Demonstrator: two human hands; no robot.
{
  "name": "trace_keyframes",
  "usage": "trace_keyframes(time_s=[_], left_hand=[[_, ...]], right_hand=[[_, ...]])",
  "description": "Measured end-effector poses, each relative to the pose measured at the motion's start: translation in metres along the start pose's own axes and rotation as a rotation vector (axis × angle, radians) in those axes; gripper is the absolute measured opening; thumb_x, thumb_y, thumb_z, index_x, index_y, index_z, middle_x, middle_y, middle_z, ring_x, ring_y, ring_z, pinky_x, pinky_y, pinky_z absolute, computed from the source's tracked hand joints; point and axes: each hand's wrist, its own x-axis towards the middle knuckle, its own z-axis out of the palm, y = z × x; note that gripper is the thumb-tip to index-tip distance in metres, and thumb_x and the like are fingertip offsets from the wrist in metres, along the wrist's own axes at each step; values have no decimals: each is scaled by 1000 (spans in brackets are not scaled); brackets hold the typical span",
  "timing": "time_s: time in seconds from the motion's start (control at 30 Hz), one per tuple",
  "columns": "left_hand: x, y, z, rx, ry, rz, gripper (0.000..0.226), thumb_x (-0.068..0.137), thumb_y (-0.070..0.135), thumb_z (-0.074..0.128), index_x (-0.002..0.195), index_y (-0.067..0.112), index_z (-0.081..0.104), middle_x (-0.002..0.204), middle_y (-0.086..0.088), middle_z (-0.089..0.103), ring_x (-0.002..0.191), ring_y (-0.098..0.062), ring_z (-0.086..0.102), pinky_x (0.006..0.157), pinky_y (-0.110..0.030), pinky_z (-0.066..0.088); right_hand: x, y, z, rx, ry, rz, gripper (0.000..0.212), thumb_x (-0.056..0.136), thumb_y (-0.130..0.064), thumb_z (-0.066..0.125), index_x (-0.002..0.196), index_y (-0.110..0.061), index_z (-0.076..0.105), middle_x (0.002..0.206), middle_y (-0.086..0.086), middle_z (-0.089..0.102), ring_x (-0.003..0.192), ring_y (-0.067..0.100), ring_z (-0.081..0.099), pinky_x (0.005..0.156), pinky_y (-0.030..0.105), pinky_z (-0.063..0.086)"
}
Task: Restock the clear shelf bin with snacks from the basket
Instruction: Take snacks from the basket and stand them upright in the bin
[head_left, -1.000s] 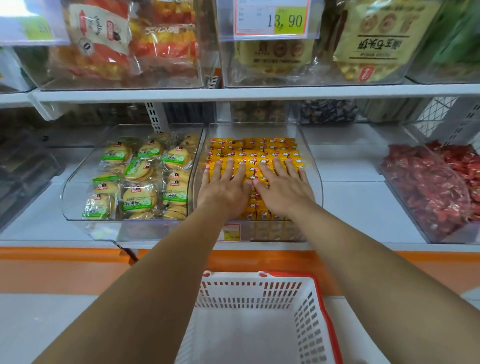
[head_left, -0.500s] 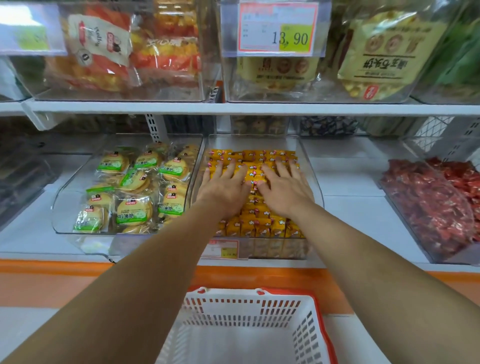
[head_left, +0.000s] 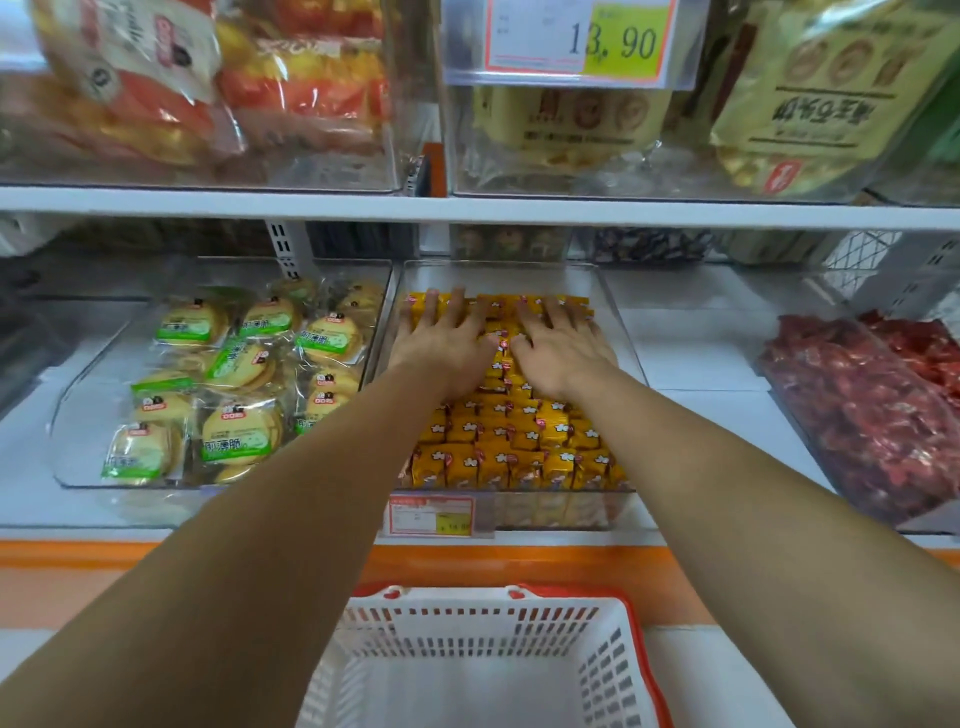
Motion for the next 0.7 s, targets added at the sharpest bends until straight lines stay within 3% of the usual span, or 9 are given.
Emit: trace_keyframes(time_s=[0.23,0.43,0.57,0.63,0.7], left_hand=[[24,-2,18,-7,-38,-33,64,105,58,10,164,33,3,173,3,-4,159,-29,-3,124,-59,-10],[14,1,-2,-52,-42,-29,61,107,53,19,164,31,13,173,-1,4,159,-30,0,126,-57,-5],[-22,10,-16,-227,152,-44,57,107,46,29,159,24,32,169,-8,26,156,-30,20,127,-55,7],[-54,12,-7,-281,138,-40,59,106,51,29,159,25,33,169,-5,24,157,-29,17,126,-56,7],[-85,12,8,-230,67,-33,62,106,55,26,161,27,24,172,-4,13,159,-29,5,126,-56,2]], right_hand=[[22,-1,14,-51,13,46,61,99,-56,18,158,-38,12,167,-1,8,153,26,5,124,47,3],[12,-5,-1,-10,-31,33,60,101,-56,21,158,-37,15,167,0,8,153,28,6,124,47,5],[-31,-6,-16,208,214,8,58,101,-52,26,155,-30,28,160,10,30,146,31,28,120,47,20],[-65,-4,-8,251,210,-21,59,100,-53,28,154,-29,30,159,10,31,146,30,28,120,47,22],[-92,-3,6,183,100,-42,60,101,-54,26,156,-31,24,165,7,20,151,29,16,123,47,15]])
